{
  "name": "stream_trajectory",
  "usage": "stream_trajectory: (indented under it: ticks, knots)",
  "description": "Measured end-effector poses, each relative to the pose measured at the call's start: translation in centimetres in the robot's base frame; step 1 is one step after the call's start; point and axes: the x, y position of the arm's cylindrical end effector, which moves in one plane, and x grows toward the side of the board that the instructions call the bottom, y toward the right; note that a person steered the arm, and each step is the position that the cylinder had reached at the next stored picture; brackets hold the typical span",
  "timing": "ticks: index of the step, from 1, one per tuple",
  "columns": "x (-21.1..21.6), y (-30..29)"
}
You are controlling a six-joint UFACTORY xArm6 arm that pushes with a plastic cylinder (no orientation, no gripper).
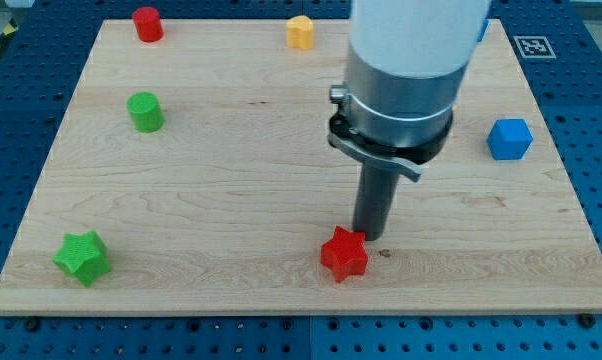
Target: Push the yellow hexagon to the bottom right
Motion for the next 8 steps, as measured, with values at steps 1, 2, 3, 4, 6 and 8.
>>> stream_trajectory:
  ticks: [1,2,3,4,6,8]
  knots:
    - [-3.0,4.3]
    - [-7.8,3.7]
    - [-13.4,-0.3]
    - [-18.4,0.1]
    - [-21.9,10.5]
    - [-20.1,9.8]
